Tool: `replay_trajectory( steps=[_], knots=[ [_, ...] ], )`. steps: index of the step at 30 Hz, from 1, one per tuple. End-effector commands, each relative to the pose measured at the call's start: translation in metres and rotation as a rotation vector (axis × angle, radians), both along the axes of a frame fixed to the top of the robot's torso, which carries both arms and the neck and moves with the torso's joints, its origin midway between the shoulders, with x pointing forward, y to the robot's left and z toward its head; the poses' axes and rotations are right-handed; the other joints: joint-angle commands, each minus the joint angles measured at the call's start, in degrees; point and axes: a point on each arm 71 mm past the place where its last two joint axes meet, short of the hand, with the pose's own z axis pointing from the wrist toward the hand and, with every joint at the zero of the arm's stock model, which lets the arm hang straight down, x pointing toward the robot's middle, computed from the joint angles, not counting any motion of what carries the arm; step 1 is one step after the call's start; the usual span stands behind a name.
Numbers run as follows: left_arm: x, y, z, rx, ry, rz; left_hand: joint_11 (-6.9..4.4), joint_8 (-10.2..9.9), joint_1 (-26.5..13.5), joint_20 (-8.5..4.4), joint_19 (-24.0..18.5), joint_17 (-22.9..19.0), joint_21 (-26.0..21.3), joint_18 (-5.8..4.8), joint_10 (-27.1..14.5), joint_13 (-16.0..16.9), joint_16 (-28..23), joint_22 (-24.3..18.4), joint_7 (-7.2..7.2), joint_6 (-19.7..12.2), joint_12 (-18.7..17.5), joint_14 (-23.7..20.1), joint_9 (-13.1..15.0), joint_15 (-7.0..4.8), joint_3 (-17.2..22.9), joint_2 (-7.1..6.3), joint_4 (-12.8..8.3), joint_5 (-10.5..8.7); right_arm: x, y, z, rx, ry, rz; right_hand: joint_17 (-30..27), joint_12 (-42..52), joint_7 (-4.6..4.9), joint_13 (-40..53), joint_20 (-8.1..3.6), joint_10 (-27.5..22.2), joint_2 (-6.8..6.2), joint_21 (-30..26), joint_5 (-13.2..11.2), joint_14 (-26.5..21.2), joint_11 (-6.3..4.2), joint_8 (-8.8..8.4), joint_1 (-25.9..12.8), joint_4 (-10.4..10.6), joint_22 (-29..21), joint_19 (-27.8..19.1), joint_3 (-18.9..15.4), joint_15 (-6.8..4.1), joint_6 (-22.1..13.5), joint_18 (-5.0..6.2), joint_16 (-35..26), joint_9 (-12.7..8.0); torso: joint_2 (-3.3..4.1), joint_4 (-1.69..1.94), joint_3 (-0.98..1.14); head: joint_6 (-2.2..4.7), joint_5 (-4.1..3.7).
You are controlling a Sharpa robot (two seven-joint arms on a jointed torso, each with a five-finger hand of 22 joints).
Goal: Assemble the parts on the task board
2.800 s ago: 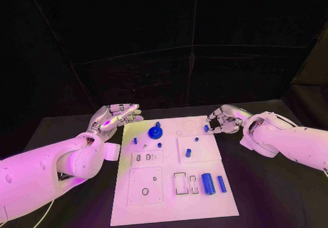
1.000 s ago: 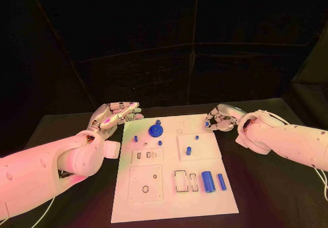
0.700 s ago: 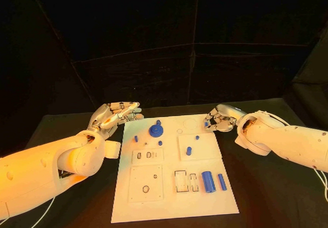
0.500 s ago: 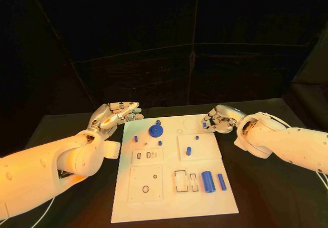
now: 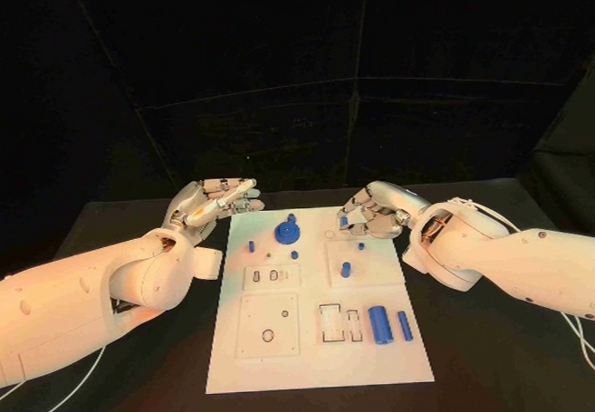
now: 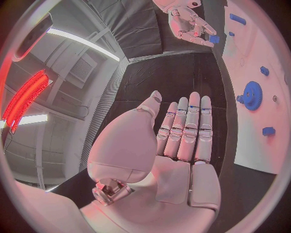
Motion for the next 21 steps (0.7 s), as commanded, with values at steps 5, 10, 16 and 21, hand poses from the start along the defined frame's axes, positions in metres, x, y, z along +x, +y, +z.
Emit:
replay_trajectory(
  steps=[5,10,16,21],
  knots=[
    [0.004,0.002,0.001,-0.008,-0.009,0.006,-0.05,-0.3,-0.3,0.07,0.4,0.1,-0.3,0.43,0.3,0.0,-0.2,-0.1,0.04,0.2,-0.4,0.2,0.0,-0.04,-0.1,0.12,-0.3,0.31,-0.001,0.045,0.001,-0.009,0.012,0.031,15.1,-0.3,0.00,2.1,-0.46,0.0,0.18,0.2,0.2,6.1,-0.30,0.09,-0.6,0.1,11.7,4.2,0.5,-0.27,0.6,-0.53,0.1,0.0,-0.89,0.41,-0.47,-0.68,1.19],
    [0.006,0.003,0.002,-0.009,-0.010,0.011,-0.05,-0.3,-0.3,0.07,0.4,0.1,-0.3,0.43,0.3,0.0,-0.2,-0.1,0.04,0.2,-0.4,0.2,0.0,-0.04,-0.1,0.12,-0.3,0.31,-0.002,0.074,-0.007,-0.022,0.031,0.071,15.1,-0.4,-0.01,2.0,-0.47,-0.1,0.25,0.2,0.3,6.1,-0.32,0.02,-0.7,0.1,11.7,4.2,0.8,-0.29,0.6,-0.53,0.1,0.0,-1.12,0.72,-0.71,-1.06,1.30],
    [0.007,0.004,0.004,-0.009,-0.013,0.011,-0.05,-0.3,-0.3,0.07,0.4,0.1,-0.3,0.43,0.3,0.0,-0.2,-0.1,0.04,0.2,-0.4,0.2,0.0,-0.04,-0.1,0.12,-0.3,0.31,-0.007,0.100,-0.018,-0.050,0.051,0.105,15.1,-0.4,0.00,2.0,-0.47,-0.1,0.25,0.2,0.3,6.1,-0.31,-0.01,-0.7,0.1,11.7,4.2,0.9,-0.29,0.6,-0.52,0.1,0.0,-1.06,0.69,-0.63,-1.39,1.97],
    [0.008,0.004,0.005,-0.009,-0.014,0.011,-0.05,-0.3,-0.3,0.07,0.4,0.1,-0.3,0.43,0.3,0.0,-0.2,-0.1,0.04,0.2,-0.4,0.2,0.0,-0.04,-0.1,0.12,-0.3,0.31,-0.013,0.112,-0.033,-0.073,0.080,0.129,15.1,-0.4,0.01,2.0,-0.47,-0.1,0.25,0.2,0.4,6.1,-0.31,-0.04,-0.7,0.1,11.7,4.2,0.9,-0.29,0.5,-0.52,0.1,0.0,-1.00,0.58,-0.56,-1.69,2.43]
  ],
)
